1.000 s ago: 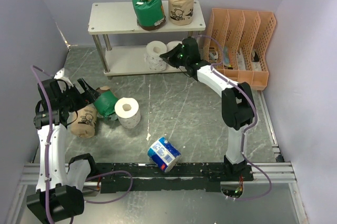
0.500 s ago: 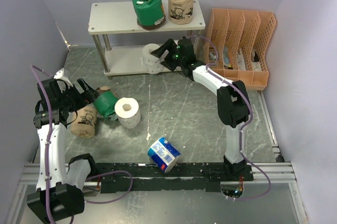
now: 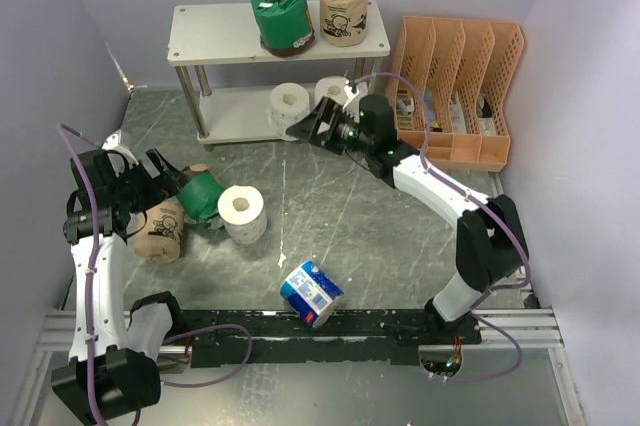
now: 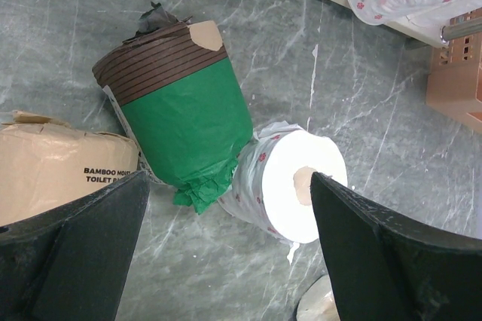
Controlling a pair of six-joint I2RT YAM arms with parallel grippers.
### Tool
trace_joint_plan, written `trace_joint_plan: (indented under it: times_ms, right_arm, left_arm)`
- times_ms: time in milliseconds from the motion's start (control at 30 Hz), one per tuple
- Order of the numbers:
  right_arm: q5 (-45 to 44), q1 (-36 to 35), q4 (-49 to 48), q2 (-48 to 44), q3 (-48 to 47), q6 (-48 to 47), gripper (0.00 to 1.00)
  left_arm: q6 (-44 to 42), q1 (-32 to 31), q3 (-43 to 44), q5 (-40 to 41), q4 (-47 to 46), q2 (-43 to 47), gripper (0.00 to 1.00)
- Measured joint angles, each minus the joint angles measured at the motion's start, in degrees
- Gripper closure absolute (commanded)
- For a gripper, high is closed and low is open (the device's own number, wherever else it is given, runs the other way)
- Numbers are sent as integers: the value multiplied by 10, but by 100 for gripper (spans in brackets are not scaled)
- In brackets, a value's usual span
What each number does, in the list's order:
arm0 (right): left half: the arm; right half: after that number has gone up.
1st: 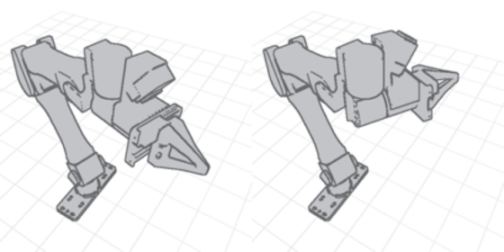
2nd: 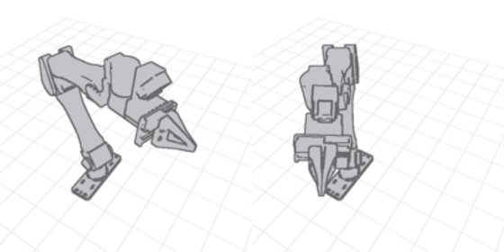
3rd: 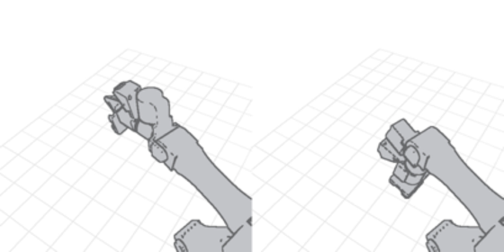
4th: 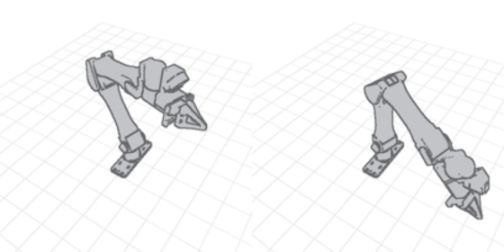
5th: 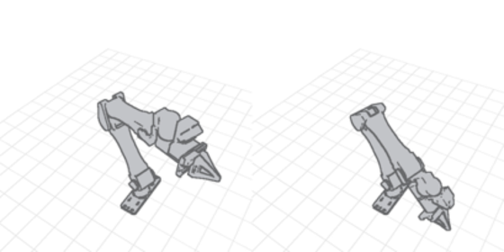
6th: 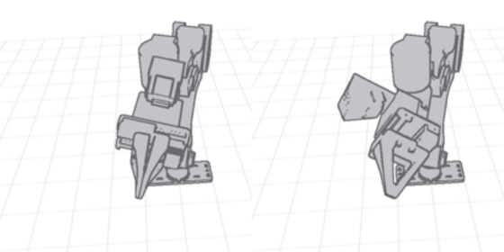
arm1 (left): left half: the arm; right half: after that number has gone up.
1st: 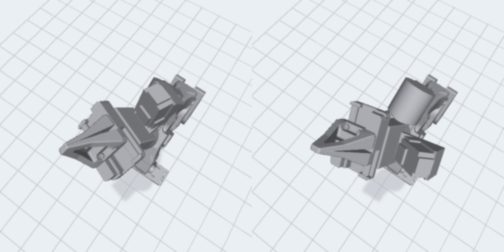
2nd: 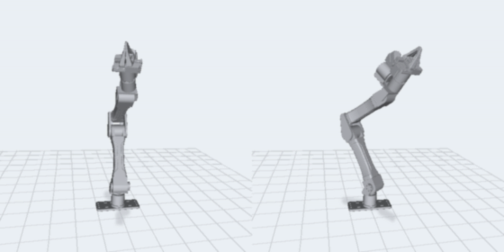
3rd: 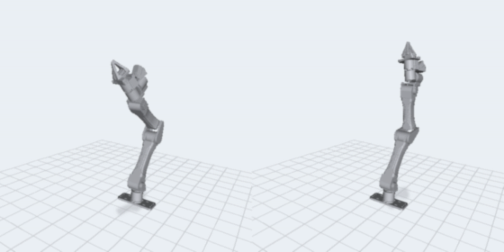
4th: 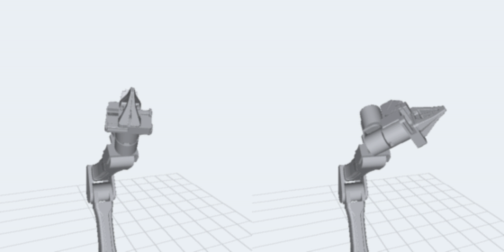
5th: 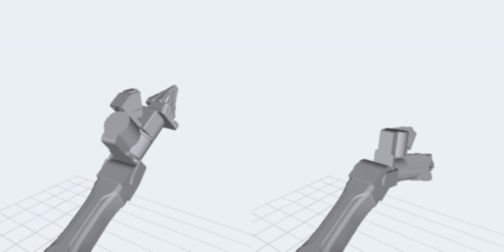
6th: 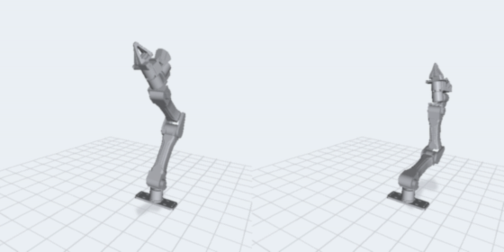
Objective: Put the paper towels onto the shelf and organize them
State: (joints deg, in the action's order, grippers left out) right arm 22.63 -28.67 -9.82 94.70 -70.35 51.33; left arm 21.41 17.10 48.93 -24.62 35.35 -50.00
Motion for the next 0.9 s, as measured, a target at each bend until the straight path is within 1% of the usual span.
trace_joint_plan:
  times_ms: [67,100,167,233,367,500,633,900]
  right_arm:
    - [32,-9,0,-21,29,-22,0]
    - [43,-14,1,-25,39,-29,2]
    - [65,-31,7,-27,60,-48,8]
    - [72,-50,26,-20,64,-67,10]
    - [81,-90,36,7,61,-91,11]
    - [85,-117,46,61,35,-101,12]
    - [85,-125,51,108,1,-103,14]
    - [82,-135,47,141,-7,-103,18]
  left_arm:
    - [0,1,0,0,0,0,1]
    - [0,1,0,0,0,0,1]
    - [0,1,0,0,0,0,0]
    - [0,2,0,0,0,-1,1]
    - [0,2,0,0,0,-1,1]
    - [0,4,0,0,0,0,1]
    - [0,5,0,0,0,2,0]
    - [0,5,0,0,0,3,0]
